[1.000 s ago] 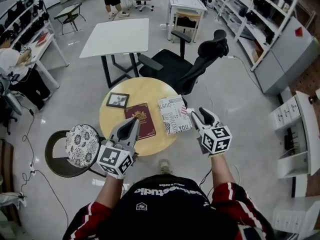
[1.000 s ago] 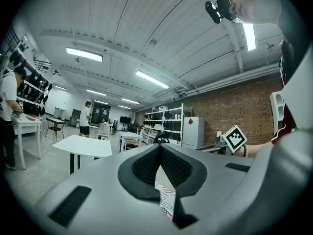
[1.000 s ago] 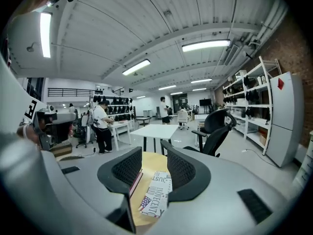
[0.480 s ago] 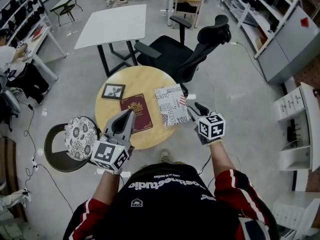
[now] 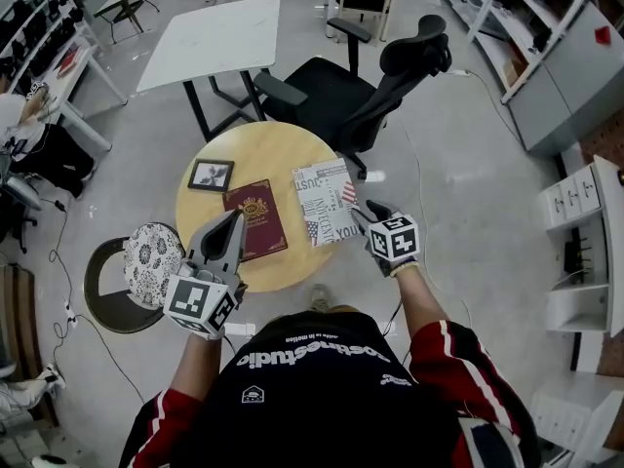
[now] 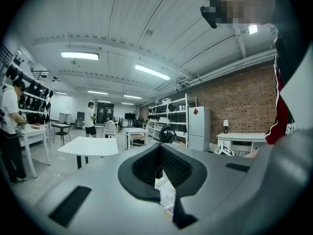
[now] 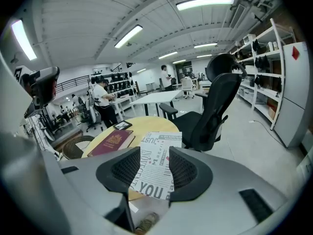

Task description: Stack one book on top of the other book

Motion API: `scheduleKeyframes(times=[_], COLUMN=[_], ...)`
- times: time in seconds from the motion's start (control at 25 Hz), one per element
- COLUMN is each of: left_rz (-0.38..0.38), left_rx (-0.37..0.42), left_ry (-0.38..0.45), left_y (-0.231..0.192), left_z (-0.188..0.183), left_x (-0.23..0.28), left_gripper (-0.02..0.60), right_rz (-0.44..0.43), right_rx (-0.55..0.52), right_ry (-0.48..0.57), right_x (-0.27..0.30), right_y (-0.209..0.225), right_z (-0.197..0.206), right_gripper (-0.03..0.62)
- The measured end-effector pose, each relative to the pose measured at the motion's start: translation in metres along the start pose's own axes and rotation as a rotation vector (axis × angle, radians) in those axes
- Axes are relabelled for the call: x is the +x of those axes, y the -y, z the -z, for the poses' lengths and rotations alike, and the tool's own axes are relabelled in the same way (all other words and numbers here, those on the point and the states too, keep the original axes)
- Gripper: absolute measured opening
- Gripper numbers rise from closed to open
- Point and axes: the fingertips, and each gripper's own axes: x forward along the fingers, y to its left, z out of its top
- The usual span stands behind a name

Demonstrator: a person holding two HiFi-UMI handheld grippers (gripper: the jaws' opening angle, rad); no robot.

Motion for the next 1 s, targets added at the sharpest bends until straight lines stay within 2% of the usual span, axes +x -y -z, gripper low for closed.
scheduleKeyframes(times=[0.36,0.52,0.76,1.0], left_rz=[-0.036,-0.050,-0.079,-0.091], left_rx=[-0.006,-0.009,-0.018,-0.019], left_ry=[-0.014,-0.024,-0.032,-0.048], left_y=[-0.001,-0.003,-0.012,-0.015], left_z=[0.004,0.008,0.012,0.017], left_x=[0.020,0.027,0.033,0.042], left_gripper=[0.015,0.015,0.015,0.015], right_rz=[-0.035,-0.065,-0.197,-0.280], right_rx=[0.066,0.097,0.282,0.392], right_ry=[-0.087,-0.146,-0.212,-0.235], right_x=[0.041,0.062,0.085,0.100], right_y=[0.029,0.041,0.045,0.048], right_z=[0.033,0.058,0.092,0.107], right_gripper=[0.208,0.243,0.329,0.345])
